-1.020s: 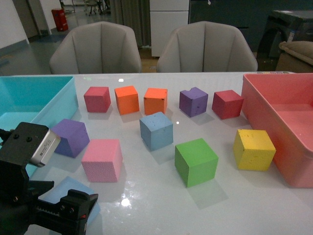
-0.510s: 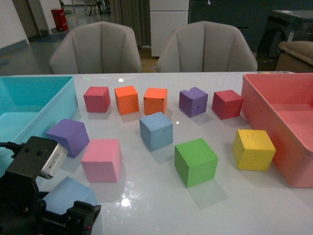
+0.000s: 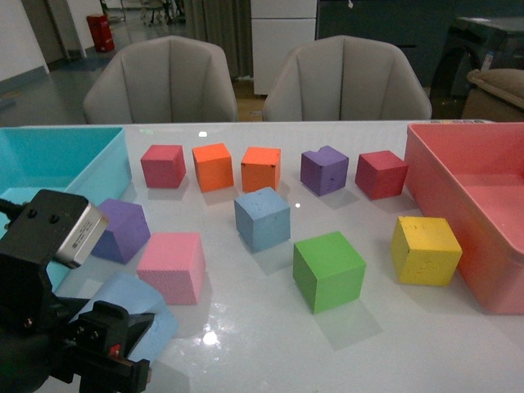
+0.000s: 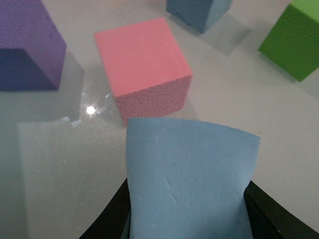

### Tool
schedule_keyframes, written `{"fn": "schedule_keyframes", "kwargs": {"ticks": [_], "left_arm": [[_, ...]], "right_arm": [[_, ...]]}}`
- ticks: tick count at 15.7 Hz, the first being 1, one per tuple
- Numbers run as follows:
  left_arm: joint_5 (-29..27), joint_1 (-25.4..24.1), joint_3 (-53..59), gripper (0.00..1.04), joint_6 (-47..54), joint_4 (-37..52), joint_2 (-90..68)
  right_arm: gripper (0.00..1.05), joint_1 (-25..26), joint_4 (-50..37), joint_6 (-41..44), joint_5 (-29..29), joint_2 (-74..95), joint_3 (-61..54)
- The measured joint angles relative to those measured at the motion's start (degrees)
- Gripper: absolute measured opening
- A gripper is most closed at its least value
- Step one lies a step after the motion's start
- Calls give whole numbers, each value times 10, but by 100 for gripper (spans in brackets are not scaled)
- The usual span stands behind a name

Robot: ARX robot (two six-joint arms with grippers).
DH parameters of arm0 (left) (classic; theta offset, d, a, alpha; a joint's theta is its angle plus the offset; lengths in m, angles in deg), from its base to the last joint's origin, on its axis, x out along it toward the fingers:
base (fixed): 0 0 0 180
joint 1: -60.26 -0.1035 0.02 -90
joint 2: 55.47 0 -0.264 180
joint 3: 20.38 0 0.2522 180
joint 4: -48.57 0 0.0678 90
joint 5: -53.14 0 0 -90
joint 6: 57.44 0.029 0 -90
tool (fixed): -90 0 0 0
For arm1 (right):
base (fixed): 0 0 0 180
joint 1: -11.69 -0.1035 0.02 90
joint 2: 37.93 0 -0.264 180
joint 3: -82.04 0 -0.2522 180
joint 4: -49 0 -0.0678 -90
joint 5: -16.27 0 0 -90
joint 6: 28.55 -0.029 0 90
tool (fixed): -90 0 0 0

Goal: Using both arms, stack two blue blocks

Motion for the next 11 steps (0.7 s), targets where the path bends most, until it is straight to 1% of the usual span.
{"fn": "schedule_keyframes", "kwargs": {"ticks": [4, 5, 8, 11], "left_arm": [[-5, 16, -17, 43, 0, -26, 14], [-12, 28, -36, 42, -2, -43, 17], [-32, 75, -155, 41, -17, -123, -6], [-55, 108, -294, 41, -44, -209, -74]], "right_arm": [[98, 0, 0, 0, 0, 0, 0], [98, 0, 0, 0, 0, 0, 0], [98, 0, 0, 0, 0, 0, 0], [98, 0, 0, 0, 0, 0, 0]]}}
